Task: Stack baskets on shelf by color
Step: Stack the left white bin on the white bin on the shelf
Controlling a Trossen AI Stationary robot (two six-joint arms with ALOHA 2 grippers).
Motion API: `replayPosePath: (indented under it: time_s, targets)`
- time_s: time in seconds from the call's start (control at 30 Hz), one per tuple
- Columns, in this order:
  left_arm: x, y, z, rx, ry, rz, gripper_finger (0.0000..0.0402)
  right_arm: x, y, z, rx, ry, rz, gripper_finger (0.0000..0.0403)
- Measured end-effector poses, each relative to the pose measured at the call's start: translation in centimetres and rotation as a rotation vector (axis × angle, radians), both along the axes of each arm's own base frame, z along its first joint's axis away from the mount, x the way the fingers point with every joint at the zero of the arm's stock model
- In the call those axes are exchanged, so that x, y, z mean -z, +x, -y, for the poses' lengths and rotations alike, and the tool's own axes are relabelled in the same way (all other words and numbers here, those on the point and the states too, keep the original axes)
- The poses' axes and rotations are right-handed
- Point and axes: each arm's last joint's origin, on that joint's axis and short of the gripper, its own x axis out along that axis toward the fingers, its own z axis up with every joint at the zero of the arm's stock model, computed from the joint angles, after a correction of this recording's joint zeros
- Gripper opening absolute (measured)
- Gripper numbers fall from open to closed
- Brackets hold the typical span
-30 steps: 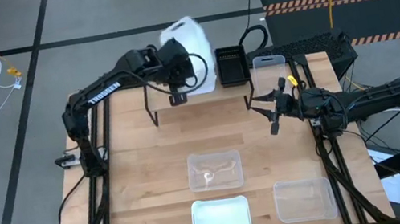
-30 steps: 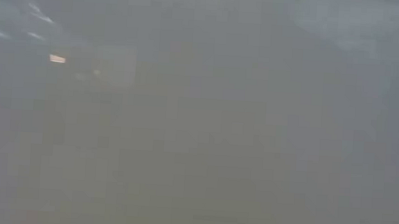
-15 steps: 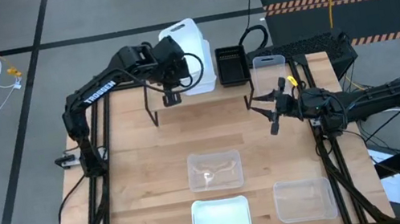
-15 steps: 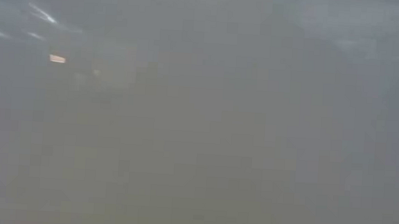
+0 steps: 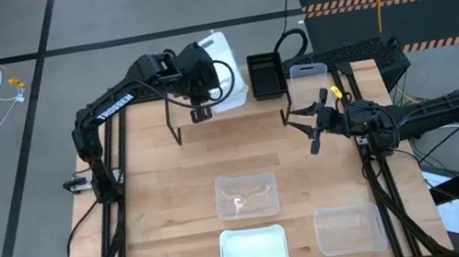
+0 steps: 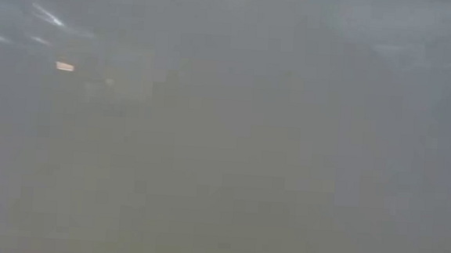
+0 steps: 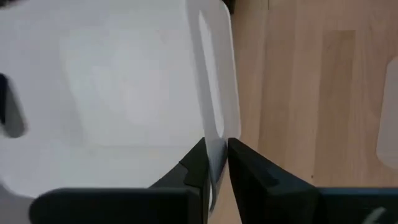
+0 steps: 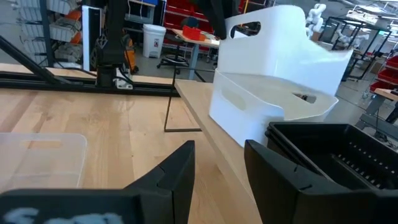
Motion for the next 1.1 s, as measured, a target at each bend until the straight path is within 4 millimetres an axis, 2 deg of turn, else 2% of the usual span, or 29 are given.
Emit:
replayPosePath:
  time_s: [0.2, 0.33, 0.5, 0.73, 0.97, 1.1]
  targets:
    - [0.0, 0.0, -0.1, -0.016, 0.011, 0.000, 0.0078, 0.0, 0.0, 0.0, -0.003, 0.000, 0.000, 0.0132]
    - [-0.1, -0.1, -0.4, -0.085, 0.103, -0.027, 0.0079, 0.0, 0.0, 0.0, -0.003, 0.000, 0.000, 0.0132]
    - [-0.1, -0.1, -0.3, -0.097, 0.143, -0.044, 0.0053, 0.0, 0.0, 0.0, -0.003, 0.000, 0.000, 0.0132]
    - [0.4, 0.8, 1.3, 0.018, 0.171, -0.075, 0.0007, 0.0, 0.0, 0.0, -0.004, -0.002, 0.002, 0.0132]
    - [0.2, 0.8, 1.0, -0.056, 0.216, -0.060, 0.0042, 0.0, 0.0, 0.0, -0.004, 0.000, 0.003, 0.0132]
    - [0.2, 0.5, 0.1, -0.113, 0.233, -0.063, 0.0034, 0.0, 0.0, 0.0, -0.004, 0.000, 0.004, 0.0132]
